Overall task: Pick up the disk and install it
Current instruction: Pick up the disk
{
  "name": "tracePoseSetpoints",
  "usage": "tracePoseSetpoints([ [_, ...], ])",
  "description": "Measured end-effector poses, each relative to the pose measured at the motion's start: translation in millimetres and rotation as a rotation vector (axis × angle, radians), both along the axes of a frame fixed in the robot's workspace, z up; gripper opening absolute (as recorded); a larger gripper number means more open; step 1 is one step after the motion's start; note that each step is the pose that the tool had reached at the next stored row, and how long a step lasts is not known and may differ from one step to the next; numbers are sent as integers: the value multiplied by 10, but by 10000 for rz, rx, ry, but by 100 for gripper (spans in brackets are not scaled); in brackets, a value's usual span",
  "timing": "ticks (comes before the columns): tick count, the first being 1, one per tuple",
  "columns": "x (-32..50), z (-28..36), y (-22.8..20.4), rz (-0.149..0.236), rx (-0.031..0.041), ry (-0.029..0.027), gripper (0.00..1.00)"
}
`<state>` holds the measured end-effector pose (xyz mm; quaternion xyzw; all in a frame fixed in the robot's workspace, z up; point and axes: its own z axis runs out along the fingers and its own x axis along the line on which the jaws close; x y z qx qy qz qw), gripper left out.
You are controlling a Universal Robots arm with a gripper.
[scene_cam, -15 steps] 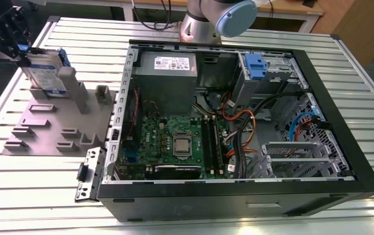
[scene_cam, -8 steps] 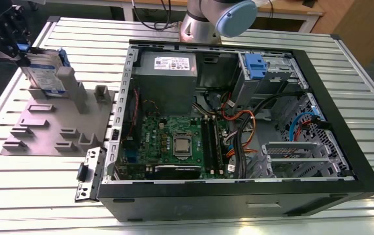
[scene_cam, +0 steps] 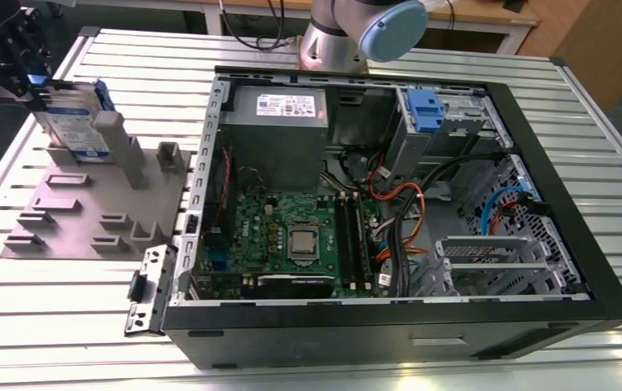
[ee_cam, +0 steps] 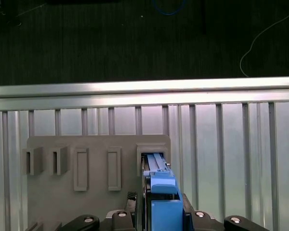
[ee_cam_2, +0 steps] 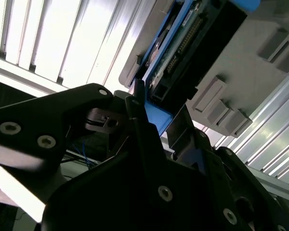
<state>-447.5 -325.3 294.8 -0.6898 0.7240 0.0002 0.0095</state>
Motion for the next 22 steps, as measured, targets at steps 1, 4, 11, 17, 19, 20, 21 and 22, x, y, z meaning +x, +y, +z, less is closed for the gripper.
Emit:
tracePoseSetpoints([
  [1, 0, -6, 0, 0, 0, 1, 44],
  [4, 0, -11, 0, 0, -1, 2, 44],
  [11, 0, -12, 0, 0, -1, 1, 36],
  [17, 0, -13, 0, 0, 0, 1, 36],
  [19, 0, -13, 0, 0, 0, 1, 36],
  [20, 0, -13, 0, 0, -1, 1, 36],
  [21, 0, -12, 0, 0, 0, -1, 36],
  [22, 0, -8, 0, 0, 0, -1, 36],
])
